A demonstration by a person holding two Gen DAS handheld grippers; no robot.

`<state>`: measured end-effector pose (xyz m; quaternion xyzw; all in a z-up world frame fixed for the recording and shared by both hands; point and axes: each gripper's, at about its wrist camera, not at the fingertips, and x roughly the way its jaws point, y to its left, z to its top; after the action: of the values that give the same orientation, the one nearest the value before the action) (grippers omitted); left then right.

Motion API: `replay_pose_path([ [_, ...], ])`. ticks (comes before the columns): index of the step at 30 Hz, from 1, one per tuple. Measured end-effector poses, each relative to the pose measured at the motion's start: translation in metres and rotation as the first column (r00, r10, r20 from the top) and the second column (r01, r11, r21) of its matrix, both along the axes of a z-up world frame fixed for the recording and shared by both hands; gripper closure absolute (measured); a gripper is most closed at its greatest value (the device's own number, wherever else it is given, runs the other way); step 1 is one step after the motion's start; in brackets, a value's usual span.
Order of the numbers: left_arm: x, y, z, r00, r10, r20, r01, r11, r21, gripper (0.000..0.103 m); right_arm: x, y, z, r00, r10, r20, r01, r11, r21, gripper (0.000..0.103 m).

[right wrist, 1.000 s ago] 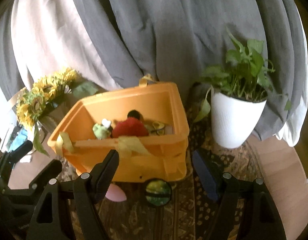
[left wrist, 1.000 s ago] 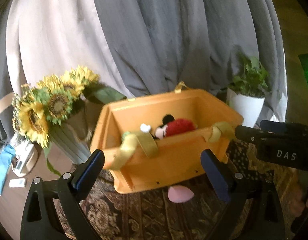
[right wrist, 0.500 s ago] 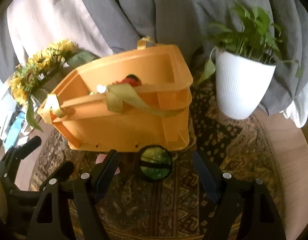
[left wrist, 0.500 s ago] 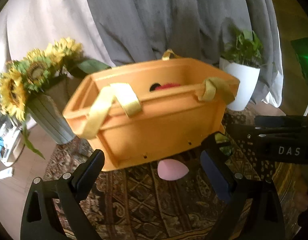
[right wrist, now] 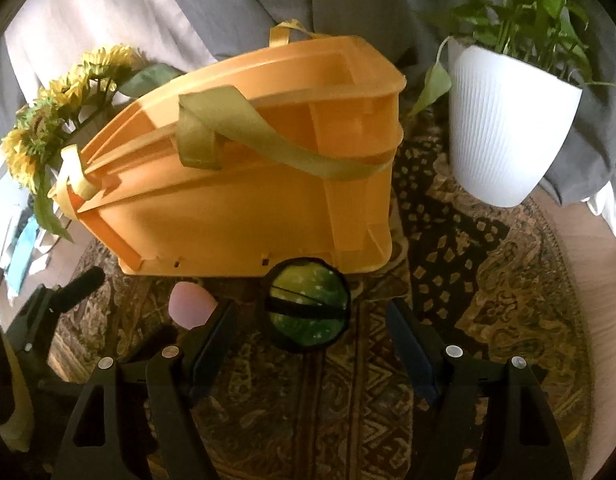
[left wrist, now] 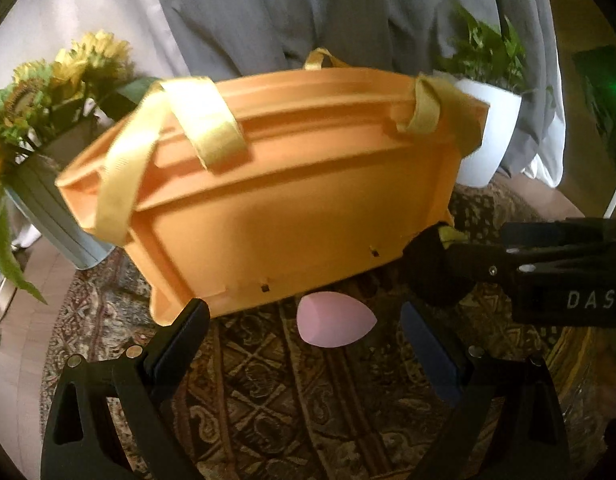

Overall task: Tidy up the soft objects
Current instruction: 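Grasp the pink sponge with the left gripper while the right gripper grasps the green-black ball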

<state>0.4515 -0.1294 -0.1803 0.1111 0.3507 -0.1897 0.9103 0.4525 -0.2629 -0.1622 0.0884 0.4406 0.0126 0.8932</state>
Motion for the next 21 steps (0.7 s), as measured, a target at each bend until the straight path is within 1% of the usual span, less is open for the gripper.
replay_pose_path([
  [5,0.005,-0.007,-0.011,1.000,-0.021,-0.017,0.021,1.000,0.013,0.007,0.007,0.000,-0.009,1.000,0.005,-0.022,-0.004,1.000,0.014,0.026],
  [10,0.016,-0.012,-0.021,0.998,-0.029,-0.049,0.030,0.999,0.015,0.014,0.012,0.002,-0.013,1.000,0.016,-0.025,-0.016,1.000,0.014,0.026],
  [15,0.021,-0.017,-0.028,0.998,-0.038,-0.059,0.040,0.999,0.028,0.018,0.018,0.002,-0.019,0.999,0.024,-0.034,-0.023,0.999,0.029,0.026],
  [18,0.024,-0.021,-0.032,0.997,-0.040,-0.068,0.043,0.998,0.040,0.026,0.022,0.001,-0.023,0.999,0.026,-0.044,-0.024,0.999,0.030,0.027],
  [21,0.027,-0.026,-0.035,0.995,-0.049,-0.085,0.052,0.998,0.031,0.032,0.025,0.001,-0.026,0.998,0.027,-0.053,-0.025,0.999,0.035,0.028],
])
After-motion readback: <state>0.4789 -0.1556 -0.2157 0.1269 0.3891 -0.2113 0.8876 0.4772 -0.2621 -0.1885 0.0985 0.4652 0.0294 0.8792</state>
